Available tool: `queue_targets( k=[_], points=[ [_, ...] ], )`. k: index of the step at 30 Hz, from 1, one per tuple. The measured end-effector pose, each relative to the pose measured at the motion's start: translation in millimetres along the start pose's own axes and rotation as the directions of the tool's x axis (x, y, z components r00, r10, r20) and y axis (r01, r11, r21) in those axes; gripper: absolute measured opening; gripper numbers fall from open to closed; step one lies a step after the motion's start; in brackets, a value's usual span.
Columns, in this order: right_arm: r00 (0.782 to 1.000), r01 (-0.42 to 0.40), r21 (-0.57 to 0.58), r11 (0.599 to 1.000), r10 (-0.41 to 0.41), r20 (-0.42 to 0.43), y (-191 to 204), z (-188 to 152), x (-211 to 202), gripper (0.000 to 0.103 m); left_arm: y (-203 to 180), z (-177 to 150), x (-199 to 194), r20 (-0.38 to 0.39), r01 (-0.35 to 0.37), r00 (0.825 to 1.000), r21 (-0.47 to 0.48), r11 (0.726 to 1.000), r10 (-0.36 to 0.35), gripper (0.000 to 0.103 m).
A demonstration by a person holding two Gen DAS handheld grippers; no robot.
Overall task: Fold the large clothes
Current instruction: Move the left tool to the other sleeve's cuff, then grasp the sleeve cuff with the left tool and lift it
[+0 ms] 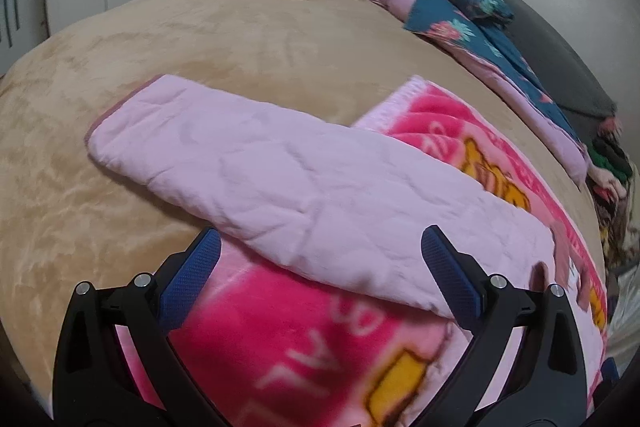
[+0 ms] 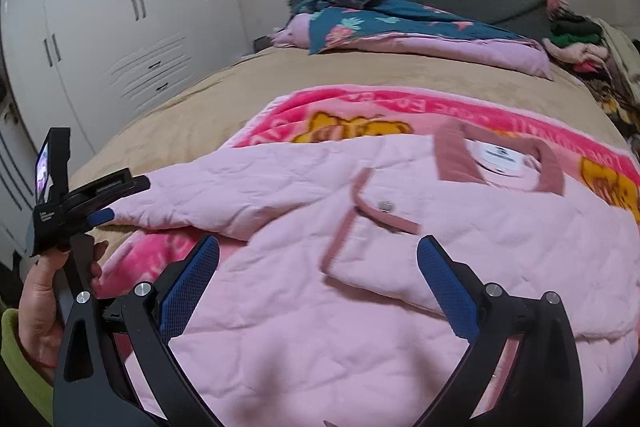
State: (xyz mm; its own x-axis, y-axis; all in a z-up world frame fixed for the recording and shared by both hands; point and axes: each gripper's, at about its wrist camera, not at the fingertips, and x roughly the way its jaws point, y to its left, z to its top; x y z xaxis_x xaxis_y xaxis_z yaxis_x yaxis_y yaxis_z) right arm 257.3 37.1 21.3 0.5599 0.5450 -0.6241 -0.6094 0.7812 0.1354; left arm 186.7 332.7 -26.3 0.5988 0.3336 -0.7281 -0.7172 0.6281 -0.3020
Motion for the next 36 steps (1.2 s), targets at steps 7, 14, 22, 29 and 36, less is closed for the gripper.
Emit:
queue_targets(
  k=[7, 14, 22, 29, 36],
  points=[
    [0.998, -0.052, -0.06, 0.997, 0.05, -0.028, 38.9, 8.0, 26.4, 0.099, 24.5, 5.9, 5.7, 0.005, -0.03, 1.0, -0.066, 0.997, 0.031, 0.094],
    [0.994, -0.088, -0.093, 0.992, 0.082, -0.067, 63.6, 8.1, 50.7, 0.099, 45.1, 7.7, 19.7, -0.015, -0.065, 0.998, -0.126, 0.99, 0.063, 0.094],
    [0.99, -0.099, -0.071, 0.993, 0.091, -0.105, 65.0, 2.7, 73.1, 0.099, 71.6, 9.4, 41.4, -0.02, -0.079, 0.997, -0.24, 0.968, 0.077, 0.094],
    [0.99, -0.068, -0.051, 0.996, 0.061, -0.13, 44.3, -6.1, 78.5, 0.099, 102.3, 15.6, 66.4, -0.003, -0.062, 0.998, -0.374, 0.925, 0.066, 0.094],
    [0.993, -0.011, 0.015, 1.0, 0.013, -0.121, 5.0, -10.4, 66.9, 0.099, 121.6, 21.7, 73.2, 0.051, 0.037, 0.999, -0.438, 0.898, -0.017, 0.084]
  ],
)
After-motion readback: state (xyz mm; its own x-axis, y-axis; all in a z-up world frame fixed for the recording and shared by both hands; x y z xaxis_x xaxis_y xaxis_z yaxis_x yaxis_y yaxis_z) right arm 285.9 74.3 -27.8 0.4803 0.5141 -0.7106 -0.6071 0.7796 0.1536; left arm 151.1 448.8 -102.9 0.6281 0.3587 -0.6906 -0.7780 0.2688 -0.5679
